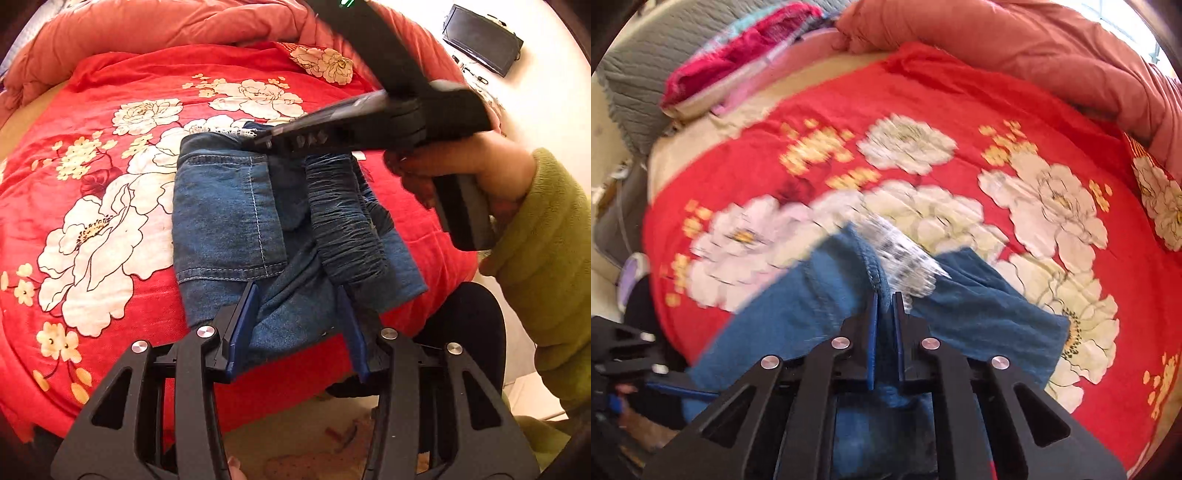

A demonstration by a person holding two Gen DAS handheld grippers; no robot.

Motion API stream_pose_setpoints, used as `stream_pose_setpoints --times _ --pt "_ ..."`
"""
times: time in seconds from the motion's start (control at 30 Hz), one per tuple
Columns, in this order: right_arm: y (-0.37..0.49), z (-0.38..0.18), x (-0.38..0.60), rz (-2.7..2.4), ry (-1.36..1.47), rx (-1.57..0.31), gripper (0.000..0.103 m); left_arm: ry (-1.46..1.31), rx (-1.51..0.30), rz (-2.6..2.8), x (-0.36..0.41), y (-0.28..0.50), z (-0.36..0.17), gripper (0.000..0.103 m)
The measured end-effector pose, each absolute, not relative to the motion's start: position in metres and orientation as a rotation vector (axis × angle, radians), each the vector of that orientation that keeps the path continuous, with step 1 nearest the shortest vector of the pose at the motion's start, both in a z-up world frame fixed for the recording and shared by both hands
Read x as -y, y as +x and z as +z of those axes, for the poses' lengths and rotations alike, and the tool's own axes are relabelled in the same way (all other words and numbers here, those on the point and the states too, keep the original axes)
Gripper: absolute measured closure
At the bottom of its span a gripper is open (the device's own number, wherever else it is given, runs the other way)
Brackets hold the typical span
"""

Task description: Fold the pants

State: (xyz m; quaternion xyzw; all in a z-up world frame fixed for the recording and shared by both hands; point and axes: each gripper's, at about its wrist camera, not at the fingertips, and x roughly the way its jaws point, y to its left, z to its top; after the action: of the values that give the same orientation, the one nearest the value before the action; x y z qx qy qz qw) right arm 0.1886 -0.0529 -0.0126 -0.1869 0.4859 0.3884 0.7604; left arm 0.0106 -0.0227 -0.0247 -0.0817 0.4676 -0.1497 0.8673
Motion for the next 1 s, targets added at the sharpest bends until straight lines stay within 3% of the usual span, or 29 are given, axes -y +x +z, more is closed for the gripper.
stream_pose_setpoints --times 0.13,0.4,0.5,0.6,1.0 --pt "0.195 -0.026 0.061 0.809 -0.345 -1.096 0.094 -0.169 -0.979 -0.312 0.023 0.009 -0.025 0.066" --pt "0.189 -0.003 0.082 0.757 -0.259 -1.039 0.055 -0.173 -0.976 -0.302 0.022 0.006 -0.022 0.066" --pt "0.182 0.012 0.095 0.743 -0.226 -0.996 0.052 -0.173 -0.974 -0.299 0.022 0.004 -0.021 0.066" --pt "0.175 0.025 0.108 0.726 -0.194 -0.96 0.04 -0.171 -0.971 -0.296 0.022 0.002 -0.019 0.066" --pt "0.133 0.051 0.15 0.699 -0.095 -0.876 0.033 -0.173 -0.981 -0.283 0.018 -0.008 -0.024 0.065"
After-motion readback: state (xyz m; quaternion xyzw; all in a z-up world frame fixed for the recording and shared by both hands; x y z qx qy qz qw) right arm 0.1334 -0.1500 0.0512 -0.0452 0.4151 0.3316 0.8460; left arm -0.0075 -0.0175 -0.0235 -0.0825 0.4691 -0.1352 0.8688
